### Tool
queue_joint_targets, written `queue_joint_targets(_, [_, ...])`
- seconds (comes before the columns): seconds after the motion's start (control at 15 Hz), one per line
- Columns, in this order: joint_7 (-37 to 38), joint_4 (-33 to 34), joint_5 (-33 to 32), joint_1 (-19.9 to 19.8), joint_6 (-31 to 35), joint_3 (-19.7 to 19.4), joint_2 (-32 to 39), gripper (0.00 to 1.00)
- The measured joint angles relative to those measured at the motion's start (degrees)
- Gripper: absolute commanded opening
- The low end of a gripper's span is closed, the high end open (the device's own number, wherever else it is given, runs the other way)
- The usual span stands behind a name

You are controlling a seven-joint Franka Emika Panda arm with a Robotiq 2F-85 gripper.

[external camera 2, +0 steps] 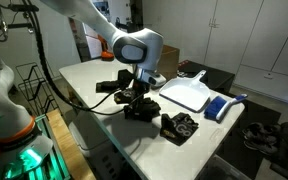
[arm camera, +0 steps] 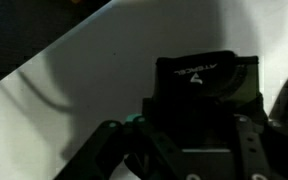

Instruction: Pick up the second glove from the right and put it on the leftmost glove, pick up the glove to the right of the stacked glove and put it on the stack of gloves, pick up the rightmost glove and put it on the stack of gloves, pick up all the gloves and put them in the cardboard box

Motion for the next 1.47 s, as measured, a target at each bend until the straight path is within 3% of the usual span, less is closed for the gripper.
queue_joint_targets(0.2, [-1.82, 0.86, 2.0, -0.01, 0.0, 0.0, 1.05, 0.07])
queue_joint_targets(0.33, [-3.05, 1.23, 3.35, -0.06, 0.0, 0.0, 1.42, 0.0])
queue_joint_targets(0.87, [-4.32, 2.47, 4.12, 0.02, -1.39, -0.02, 0.04, 0.01])
queue_joint_targets(1.13, [-4.37, 2.82, 2.06, 1.33, -8.17, 0.69, -7.29, 0.01])
queue_joint_targets(1.47, [-5.14, 2.83, 2.62, 5.46, -18.35, 5.04, -16.98, 0.01])
